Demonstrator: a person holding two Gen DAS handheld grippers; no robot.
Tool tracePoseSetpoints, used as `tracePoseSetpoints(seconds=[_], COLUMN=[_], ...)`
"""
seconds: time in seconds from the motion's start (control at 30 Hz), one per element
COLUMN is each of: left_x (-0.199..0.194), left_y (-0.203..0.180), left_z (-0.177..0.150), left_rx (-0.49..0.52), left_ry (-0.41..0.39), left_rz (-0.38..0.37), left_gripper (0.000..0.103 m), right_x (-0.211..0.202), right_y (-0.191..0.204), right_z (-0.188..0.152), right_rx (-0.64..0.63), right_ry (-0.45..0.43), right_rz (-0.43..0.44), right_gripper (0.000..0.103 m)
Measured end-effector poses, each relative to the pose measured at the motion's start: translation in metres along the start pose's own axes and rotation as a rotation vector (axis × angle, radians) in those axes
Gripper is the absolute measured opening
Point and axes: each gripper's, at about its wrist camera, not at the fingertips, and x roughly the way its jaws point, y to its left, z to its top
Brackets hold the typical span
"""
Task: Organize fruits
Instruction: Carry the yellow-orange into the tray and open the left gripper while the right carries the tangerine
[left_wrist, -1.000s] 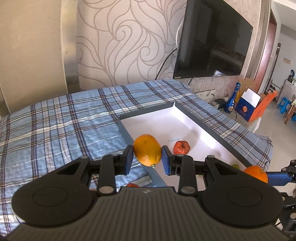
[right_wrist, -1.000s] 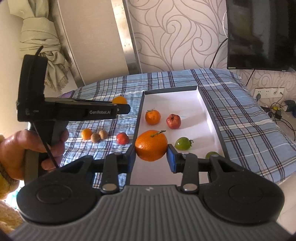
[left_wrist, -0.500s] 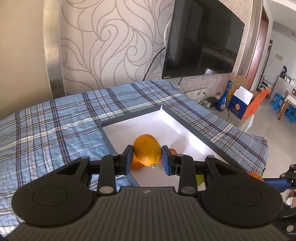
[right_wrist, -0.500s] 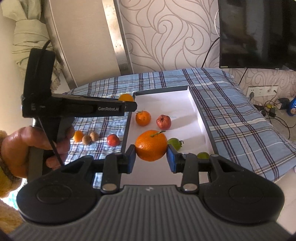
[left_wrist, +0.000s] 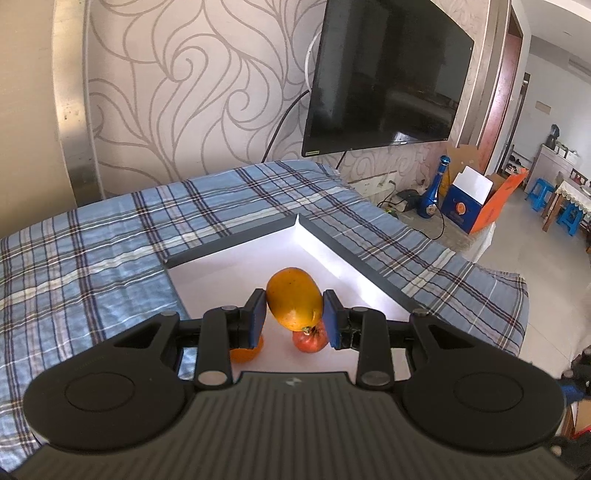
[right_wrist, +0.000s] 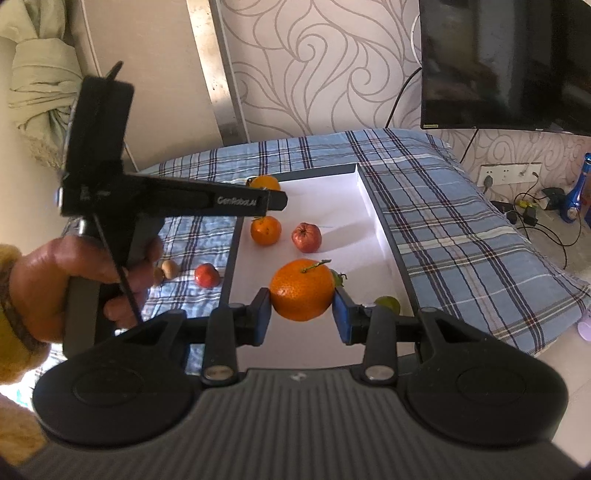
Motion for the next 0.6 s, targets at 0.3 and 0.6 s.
tracePoseSetpoints(seconds=[0.3,0.6], left_x=[0.030,0.067], left_y=[-0.011,-0.021], left_z=[0.011,0.020], left_rx=[-0.002,-0.031], left_ry=[0.016,0.047], left_rz=[0.000,0.063], left_gripper=[0.038,0.038], right_x=[-0.004,-0.009], right_y=[0.000,-0.002], right_z=[-0.004,-0.009], right_rx=[-0.003,0.010], right_ry=[0.012,0.028], right_rz=[-0.018,-0.032], right_gripper=[0.039,0.039])
